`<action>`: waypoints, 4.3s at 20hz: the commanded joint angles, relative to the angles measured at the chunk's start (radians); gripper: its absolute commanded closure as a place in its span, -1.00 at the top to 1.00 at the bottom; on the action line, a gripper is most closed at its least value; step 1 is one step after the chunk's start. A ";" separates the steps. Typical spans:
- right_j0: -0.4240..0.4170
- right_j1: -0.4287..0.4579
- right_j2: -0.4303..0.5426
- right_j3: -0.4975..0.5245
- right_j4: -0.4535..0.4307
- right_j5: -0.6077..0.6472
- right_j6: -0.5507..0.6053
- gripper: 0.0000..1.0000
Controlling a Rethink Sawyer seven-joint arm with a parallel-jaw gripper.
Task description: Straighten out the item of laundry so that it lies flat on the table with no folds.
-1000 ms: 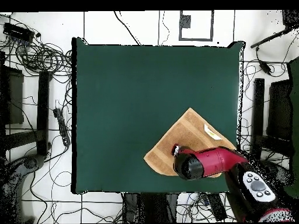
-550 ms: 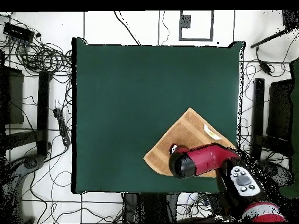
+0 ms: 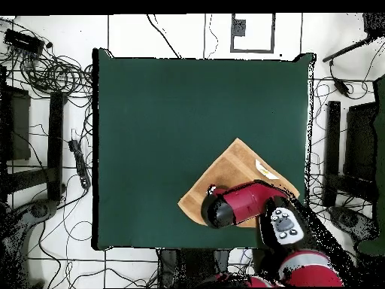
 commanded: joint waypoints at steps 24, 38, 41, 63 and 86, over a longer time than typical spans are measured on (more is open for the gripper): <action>-0.047 0.061 0.157 -0.001 0.195 -0.188 -0.103 1.00; -0.331 -0.020 0.494 -0.076 0.017 0.161 -0.486 1.00; -0.368 -0.041 0.559 -0.078 0.010 0.224 -0.554 1.00; -0.174 -0.100 0.327 0.060 0.122 0.143 0.022 1.00; -0.325 0.057 0.038 0.286 0.459 -0.216 0.024 1.00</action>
